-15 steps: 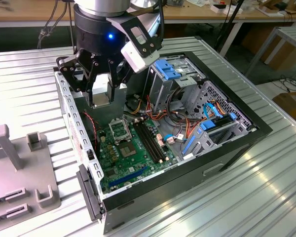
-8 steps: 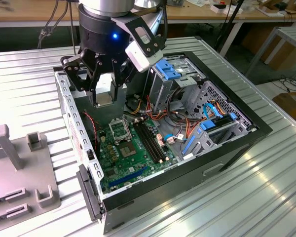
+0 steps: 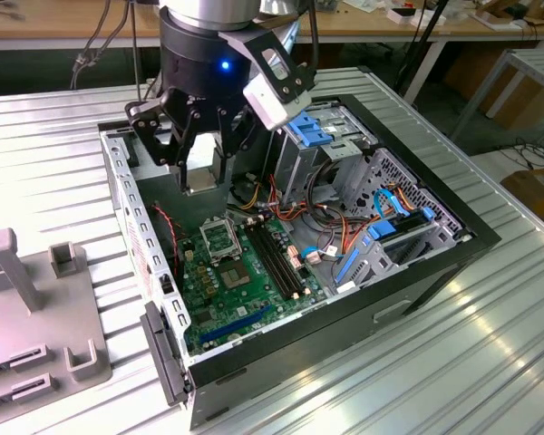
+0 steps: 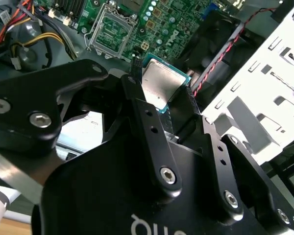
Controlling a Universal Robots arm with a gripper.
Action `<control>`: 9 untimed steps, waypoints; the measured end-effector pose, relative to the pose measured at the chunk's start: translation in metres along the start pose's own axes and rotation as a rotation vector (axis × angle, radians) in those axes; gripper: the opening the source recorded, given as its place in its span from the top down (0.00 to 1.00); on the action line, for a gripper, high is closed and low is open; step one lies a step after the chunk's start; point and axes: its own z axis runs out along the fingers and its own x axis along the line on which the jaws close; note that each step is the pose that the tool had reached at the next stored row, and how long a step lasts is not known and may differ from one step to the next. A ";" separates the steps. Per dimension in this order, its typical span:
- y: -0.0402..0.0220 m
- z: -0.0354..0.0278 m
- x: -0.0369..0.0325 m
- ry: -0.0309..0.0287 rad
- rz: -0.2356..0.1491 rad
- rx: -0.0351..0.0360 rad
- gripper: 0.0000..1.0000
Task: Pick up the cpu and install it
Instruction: 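Pick up the cpu and move it towards the insertion slot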
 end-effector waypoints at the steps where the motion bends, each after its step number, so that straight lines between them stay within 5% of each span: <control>1: 0.0000 0.0000 -0.0021 0.0001 0.001 0.0000 0.53; 9: 0.0000 0.0002 -0.0178 0.0003 0.006 0.0001 0.53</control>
